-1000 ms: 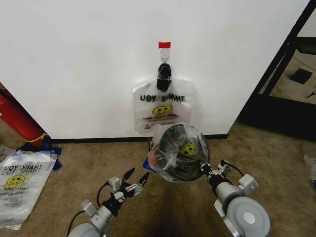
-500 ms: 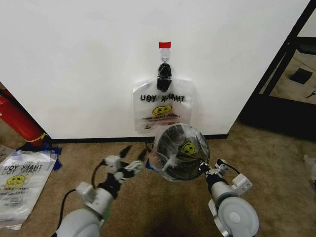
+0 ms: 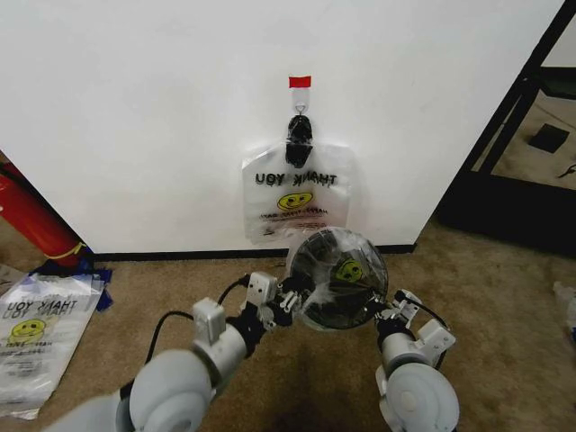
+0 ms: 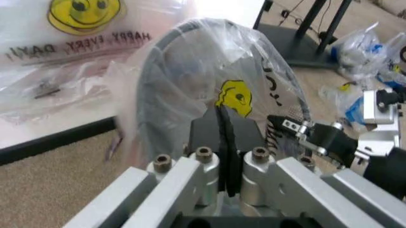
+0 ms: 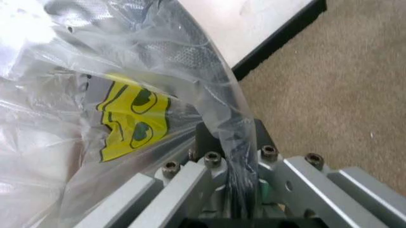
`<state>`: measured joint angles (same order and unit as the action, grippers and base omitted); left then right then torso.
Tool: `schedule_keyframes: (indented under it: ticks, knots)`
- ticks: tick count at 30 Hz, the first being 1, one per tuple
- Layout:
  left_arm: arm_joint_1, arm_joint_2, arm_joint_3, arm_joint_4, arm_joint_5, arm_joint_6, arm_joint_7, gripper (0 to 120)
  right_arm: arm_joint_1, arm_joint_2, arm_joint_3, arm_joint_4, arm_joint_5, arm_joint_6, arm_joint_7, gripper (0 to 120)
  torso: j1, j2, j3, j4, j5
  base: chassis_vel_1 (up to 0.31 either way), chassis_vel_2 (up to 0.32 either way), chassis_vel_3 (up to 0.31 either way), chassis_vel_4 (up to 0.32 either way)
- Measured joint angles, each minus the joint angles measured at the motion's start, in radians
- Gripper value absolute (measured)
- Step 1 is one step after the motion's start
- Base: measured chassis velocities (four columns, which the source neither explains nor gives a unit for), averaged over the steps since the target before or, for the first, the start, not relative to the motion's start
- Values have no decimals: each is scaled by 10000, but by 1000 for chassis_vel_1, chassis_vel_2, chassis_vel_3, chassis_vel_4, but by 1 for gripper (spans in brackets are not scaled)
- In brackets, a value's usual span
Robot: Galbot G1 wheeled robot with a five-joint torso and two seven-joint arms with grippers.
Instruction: Pick up the garbage bag from the wall and place it over the trash bin.
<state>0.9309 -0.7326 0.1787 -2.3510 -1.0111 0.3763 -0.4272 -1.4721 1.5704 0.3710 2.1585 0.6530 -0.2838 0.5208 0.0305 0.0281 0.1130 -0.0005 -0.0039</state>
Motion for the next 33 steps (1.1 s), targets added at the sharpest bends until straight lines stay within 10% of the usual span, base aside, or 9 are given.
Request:
schedule_keyframes:
  ticks: [12,33]
  knots:
    - [-2699,-1053,2669,1450,-1417,1351,-1795,0,-298,373,-421,-425,-2202,1042,-748,0,0,0,0,-3,1,0,0,0,0]
    - [-3596,-2335,3891,3329,-124,1350,-2098,0,-529,392,-517,-676,-3050,1621,-1287,0,0,0,-1,-3,0,0,0,0,0]
